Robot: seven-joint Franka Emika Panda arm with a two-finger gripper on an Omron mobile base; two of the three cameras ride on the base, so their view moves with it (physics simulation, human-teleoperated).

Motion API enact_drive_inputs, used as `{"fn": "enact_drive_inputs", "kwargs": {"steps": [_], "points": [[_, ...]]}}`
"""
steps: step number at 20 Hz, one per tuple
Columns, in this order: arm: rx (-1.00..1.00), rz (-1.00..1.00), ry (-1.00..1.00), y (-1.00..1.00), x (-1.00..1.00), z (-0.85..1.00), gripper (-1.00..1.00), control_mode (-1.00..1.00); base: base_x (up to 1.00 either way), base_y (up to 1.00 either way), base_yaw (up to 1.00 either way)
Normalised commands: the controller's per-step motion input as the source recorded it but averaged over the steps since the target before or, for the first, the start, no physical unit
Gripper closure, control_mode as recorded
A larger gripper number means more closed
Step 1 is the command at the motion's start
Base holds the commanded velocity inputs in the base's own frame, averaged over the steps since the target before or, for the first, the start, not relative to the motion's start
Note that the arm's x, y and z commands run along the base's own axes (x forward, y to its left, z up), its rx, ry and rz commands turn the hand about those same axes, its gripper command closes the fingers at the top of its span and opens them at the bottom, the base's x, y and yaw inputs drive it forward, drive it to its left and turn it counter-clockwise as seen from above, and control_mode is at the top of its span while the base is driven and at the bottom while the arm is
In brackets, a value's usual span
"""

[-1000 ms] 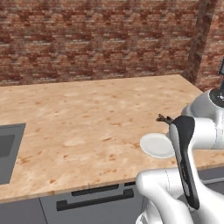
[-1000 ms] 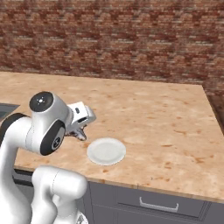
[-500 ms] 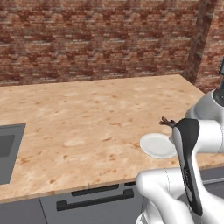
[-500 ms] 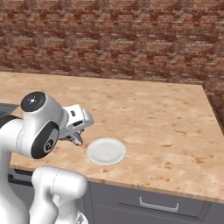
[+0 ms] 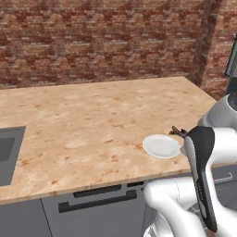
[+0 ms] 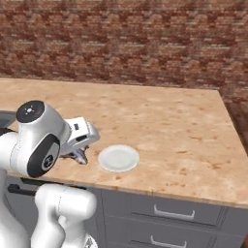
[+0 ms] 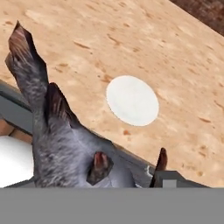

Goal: Place the fish on the counter behind the older fish on the same shelf of the fridge to maintain FIFO order. Close the fridge door when finished.

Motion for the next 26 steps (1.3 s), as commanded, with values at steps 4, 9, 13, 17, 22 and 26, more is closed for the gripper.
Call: {"fn": "enact_drive_inputs", "kwargs": {"steps": [4, 9, 13, 17, 22, 26], "points": [[0.00, 0.00, 0.00, 0.00, 0.00, 0.00, 1.00, 1.00, -0.83, -0.08, -0.32], [0.00, 0.00, 0.00, 0.00, 0.00, 0.00, 1.00, 1.00, -0.52, -0.25, -0.48], [0.00, 0.00, 0.00, 0.00, 0.00, 0.00, 1.00, 1.00, -0.17, -0.28, -0.54], [0.00, 0.00, 0.00, 0.00, 0.00, 0.00, 1.00, 1.00, 0.15, -0.41, -0.50], [0.00, 0.00, 0.00, 0.00, 0.00, 0.00, 1.00, 1.00, 0.70, -0.87, -0.32], [0.00, 0.00, 0.00, 0.00, 0.00, 0.00, 1.00, 1.00, 0.96, -1.00, -0.06]]}}
